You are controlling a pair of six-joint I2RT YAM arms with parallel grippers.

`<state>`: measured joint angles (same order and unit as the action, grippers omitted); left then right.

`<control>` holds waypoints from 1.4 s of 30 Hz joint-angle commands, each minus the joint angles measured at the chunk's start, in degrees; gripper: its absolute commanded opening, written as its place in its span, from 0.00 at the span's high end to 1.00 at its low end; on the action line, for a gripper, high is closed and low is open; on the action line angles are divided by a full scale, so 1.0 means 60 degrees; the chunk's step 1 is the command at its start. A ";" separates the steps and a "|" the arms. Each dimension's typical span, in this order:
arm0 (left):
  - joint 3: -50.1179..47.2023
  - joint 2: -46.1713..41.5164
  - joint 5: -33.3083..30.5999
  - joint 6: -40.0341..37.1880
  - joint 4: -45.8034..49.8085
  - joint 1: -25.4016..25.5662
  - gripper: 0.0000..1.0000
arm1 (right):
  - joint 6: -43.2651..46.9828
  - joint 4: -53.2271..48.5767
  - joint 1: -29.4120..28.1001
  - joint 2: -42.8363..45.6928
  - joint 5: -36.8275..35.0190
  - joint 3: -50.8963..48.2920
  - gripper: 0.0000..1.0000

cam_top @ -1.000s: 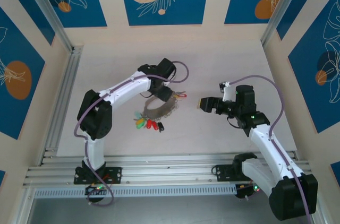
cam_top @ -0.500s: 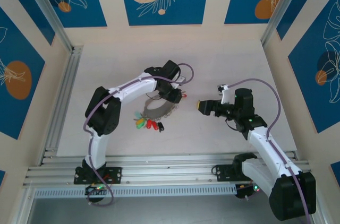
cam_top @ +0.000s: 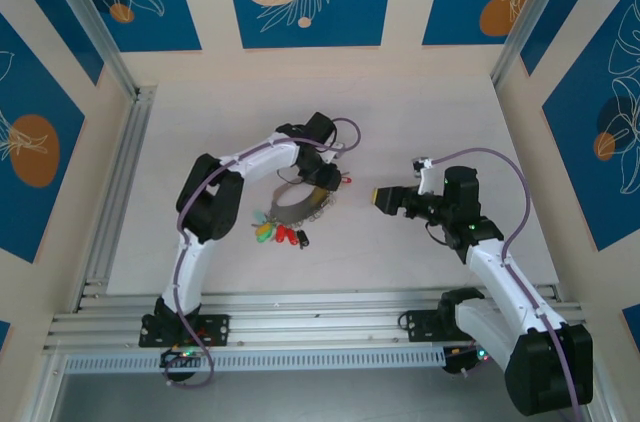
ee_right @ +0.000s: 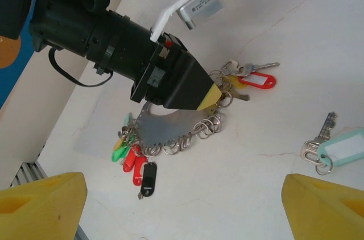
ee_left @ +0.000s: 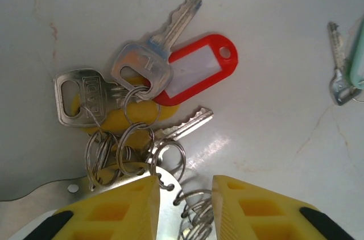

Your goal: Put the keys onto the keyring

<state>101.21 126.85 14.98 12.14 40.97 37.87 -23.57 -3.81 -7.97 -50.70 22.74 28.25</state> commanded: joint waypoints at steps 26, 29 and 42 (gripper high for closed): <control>0.0519 0.0476 -0.1256 -0.0553 0.0662 0.0372 0.77 | 0.0084 -0.0075 0.0614 0.0458 0.0212 -0.0138 0.11; 0.0643 0.0460 -0.1538 -0.0754 0.0877 0.0466 0.77 | 0.0044 -0.0056 0.0636 0.0483 0.0216 -0.0190 0.11; 0.1221 0.0738 -0.1796 -0.1161 0.1228 0.0707 0.81 | 0.0003 -0.0358 0.0795 0.1065 0.0283 -0.0179 0.11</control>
<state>106.59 129.32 5.23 6.85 46.13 41.43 -23.57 -4.29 -3.60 -45.06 23.00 27.29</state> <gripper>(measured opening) 0.188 0.893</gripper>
